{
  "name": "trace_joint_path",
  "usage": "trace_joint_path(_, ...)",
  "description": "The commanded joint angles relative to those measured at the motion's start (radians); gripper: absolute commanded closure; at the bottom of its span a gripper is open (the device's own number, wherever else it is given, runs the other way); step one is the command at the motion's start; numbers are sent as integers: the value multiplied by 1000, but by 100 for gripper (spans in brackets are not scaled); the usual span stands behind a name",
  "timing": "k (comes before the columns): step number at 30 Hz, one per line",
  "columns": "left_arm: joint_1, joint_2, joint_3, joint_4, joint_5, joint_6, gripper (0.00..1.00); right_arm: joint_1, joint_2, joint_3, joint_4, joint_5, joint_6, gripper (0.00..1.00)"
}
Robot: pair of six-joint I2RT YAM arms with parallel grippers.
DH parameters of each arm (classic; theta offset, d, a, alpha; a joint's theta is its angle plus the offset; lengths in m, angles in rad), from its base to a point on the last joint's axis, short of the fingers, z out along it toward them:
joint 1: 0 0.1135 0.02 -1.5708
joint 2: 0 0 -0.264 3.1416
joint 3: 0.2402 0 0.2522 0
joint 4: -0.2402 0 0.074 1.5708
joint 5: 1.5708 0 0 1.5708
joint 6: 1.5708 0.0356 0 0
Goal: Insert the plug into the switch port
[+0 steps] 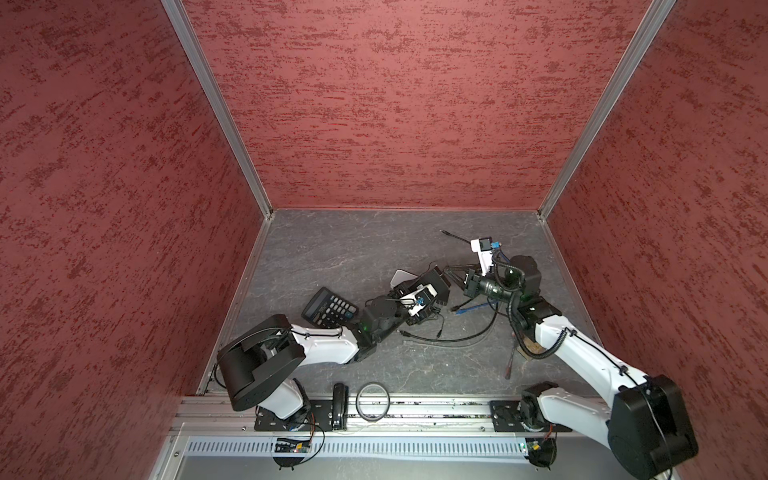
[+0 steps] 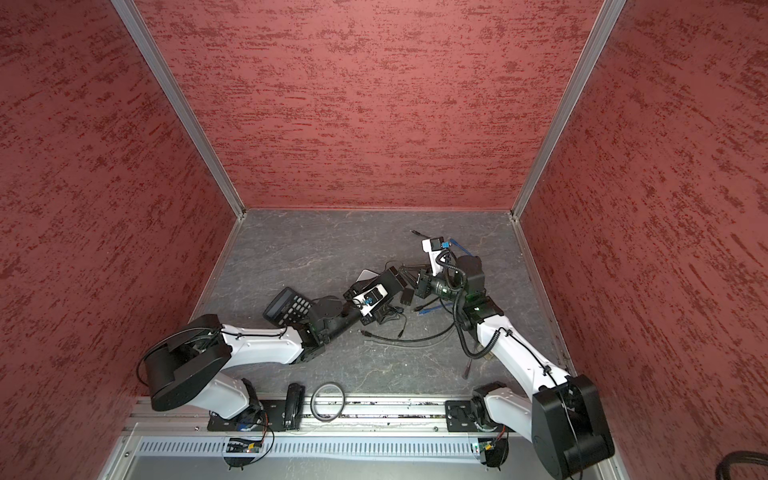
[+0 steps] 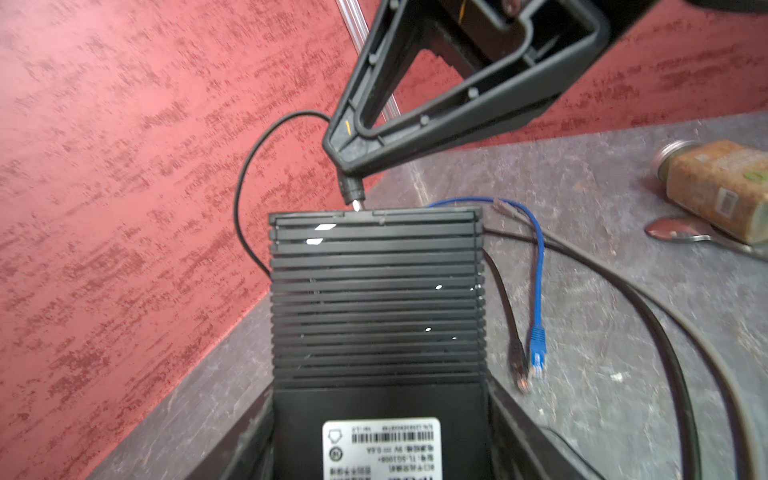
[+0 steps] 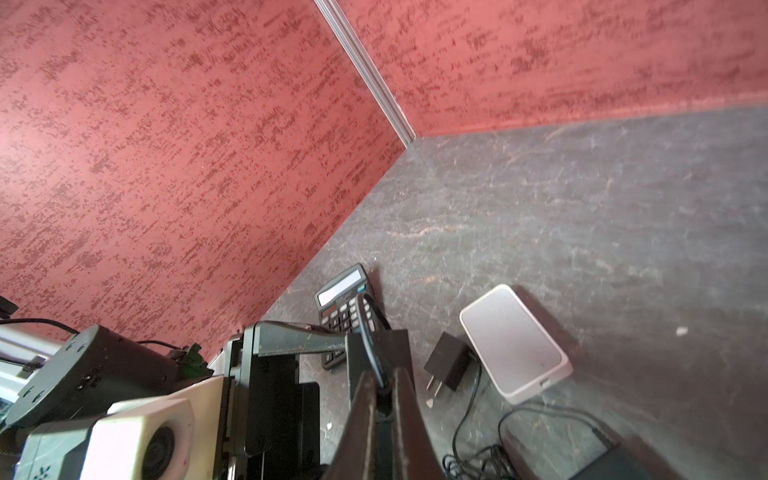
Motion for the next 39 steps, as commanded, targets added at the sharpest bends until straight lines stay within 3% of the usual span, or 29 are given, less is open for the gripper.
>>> trace_joint_path(1, -74, -32, 142, 477, 222, 73, 100, 87, 42, -59, -156, -112, 35, 94)
trace_joint_path(14, -78, -64, 114, 519, 223, 78, 100, 88, 58, -74, -78, -134, 100, 95)
trace_joint_path(27, -82, -52, 107, 516, 207, 107, 100, 89, -17, -64, -53, -122, 147, 96)
trace_joint_path(39, -83, -45, 26, 326, 114, 92, 100, 89, 20, 11, -145, -119, 65, 95)
